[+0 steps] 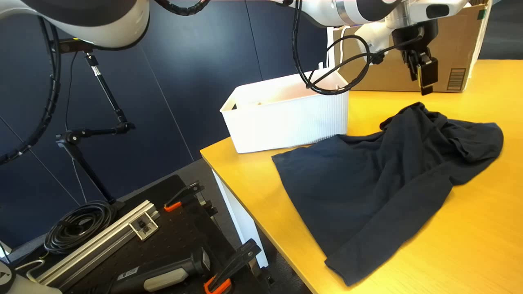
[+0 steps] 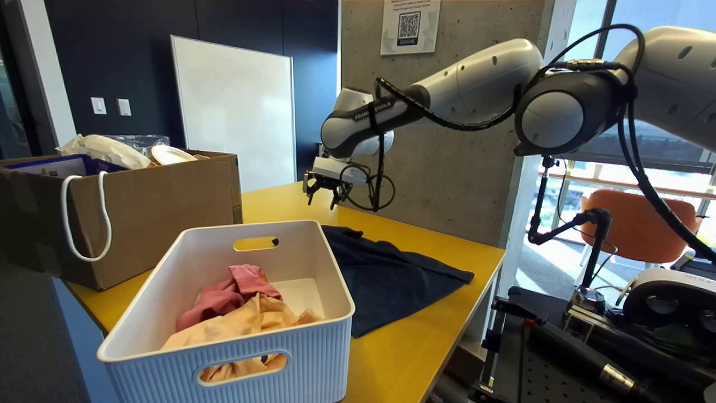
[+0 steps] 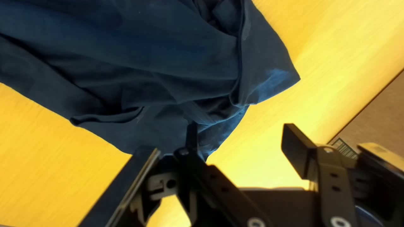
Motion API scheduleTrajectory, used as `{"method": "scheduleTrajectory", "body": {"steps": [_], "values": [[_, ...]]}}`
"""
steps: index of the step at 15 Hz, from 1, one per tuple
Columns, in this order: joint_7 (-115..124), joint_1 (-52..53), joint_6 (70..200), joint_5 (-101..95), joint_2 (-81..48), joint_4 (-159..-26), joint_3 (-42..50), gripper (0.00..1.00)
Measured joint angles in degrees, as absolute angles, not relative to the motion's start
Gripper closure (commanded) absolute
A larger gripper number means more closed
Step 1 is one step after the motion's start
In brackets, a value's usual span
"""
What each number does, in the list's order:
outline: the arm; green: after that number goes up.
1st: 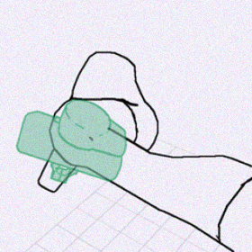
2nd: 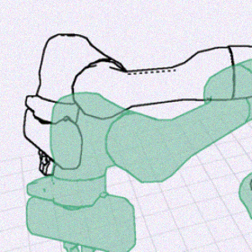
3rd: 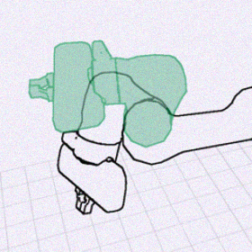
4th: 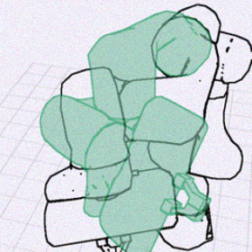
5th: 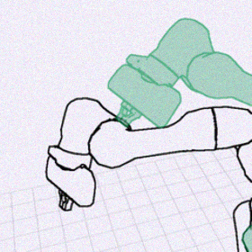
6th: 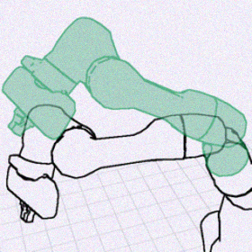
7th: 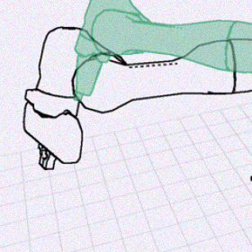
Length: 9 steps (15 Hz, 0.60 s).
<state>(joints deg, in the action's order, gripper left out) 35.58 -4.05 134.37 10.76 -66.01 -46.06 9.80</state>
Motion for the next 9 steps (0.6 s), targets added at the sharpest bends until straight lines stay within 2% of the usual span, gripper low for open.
{"method": "scheduleTrajectory", "body": {"steps": [9], "values": [[34.8,-7.1,132.0,11.1,-66.0,-51.1,9.8,0.00]]}}
